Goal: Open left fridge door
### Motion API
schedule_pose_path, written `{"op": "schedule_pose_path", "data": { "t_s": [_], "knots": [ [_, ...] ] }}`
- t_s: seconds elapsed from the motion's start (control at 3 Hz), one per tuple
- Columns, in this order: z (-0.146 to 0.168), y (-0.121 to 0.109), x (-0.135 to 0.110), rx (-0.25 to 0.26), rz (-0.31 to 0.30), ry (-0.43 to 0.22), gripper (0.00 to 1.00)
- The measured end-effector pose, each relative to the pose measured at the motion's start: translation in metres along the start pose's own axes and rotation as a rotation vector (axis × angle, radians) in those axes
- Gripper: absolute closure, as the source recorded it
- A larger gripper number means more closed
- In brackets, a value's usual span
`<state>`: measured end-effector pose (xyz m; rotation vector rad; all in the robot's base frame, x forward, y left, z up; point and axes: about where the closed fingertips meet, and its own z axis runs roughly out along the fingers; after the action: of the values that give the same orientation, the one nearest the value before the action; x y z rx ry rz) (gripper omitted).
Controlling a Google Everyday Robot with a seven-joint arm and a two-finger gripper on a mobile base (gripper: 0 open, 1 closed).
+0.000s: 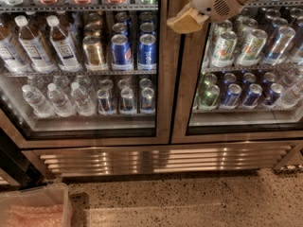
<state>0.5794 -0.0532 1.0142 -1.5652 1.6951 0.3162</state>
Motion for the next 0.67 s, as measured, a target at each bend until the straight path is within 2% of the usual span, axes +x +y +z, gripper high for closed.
{"op": "schedule_pose_path", "data": {
  "t_s": [0.67],
  "knots": [
    [-0.0025,-0.0068,0.0009,0.0,0.0,0.0,1.0]
  ]
}}
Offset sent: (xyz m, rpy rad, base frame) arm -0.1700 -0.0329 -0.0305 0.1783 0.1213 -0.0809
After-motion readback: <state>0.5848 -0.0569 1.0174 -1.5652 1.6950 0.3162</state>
